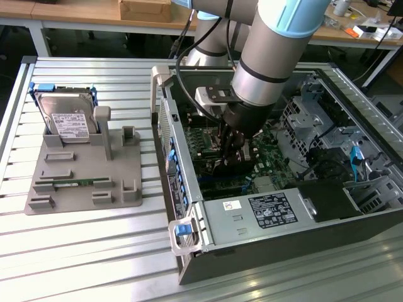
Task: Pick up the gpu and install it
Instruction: 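Insert the gpu into the slot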
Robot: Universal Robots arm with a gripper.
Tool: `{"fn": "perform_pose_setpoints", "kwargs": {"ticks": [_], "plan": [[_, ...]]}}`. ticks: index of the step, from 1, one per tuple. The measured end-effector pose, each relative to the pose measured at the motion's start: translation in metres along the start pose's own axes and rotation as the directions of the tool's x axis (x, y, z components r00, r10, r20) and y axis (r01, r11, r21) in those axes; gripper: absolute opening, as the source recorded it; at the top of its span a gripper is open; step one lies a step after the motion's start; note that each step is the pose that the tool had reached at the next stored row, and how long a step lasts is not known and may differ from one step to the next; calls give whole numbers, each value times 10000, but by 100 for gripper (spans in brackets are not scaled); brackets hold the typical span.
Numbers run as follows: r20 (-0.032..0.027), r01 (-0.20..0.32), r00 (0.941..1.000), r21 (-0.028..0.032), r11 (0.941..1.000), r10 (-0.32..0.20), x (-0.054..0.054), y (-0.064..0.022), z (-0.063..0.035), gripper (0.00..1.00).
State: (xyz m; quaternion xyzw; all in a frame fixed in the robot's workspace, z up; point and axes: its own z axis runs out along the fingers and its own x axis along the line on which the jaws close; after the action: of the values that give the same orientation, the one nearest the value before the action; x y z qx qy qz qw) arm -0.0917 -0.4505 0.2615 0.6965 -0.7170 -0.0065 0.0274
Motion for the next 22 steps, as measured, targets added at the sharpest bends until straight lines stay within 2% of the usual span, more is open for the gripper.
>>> {"fn": "perform_pose_setpoints", "kwargs": {"ticks": [3,4,5,7,9,10,11,13,15,16,18,19,20,21,22], "plan": [[2,0,10000,1,10000,0,-1,0,2,26],[24,0,10000,11,10000,0,-3,-2,10,27],[7,0,10000,3,10000,0,-1,0,5,39],[4,0,10000,2,10000,0,-1,0,4,51],[3,0,10000,2,10000,0,-1,0,4,53],[2,0,10000,1,10000,0,-1,0,3,64],[3,0,10000,1,10000,0,-1,0,4,71],[3,1,10000,1,10000,-1,0,1,1,71],[3,0,10000,13,10000,0,-19,12,-158,71],[4,-1,10000,13,10000,1,-38,14,-188,70],[5,0,10000,14,10000,0,-79,18,-247,57],[2,-1,10000,13,10000,1,-99,20,-268,45],[2,0,10000,13,10000,0,-109,20,-273,39],[3,0,10000,13,10000,0,-118,20,-277,27],[2,0,10000,12,10000,0,-124,21,-283,21]]}}
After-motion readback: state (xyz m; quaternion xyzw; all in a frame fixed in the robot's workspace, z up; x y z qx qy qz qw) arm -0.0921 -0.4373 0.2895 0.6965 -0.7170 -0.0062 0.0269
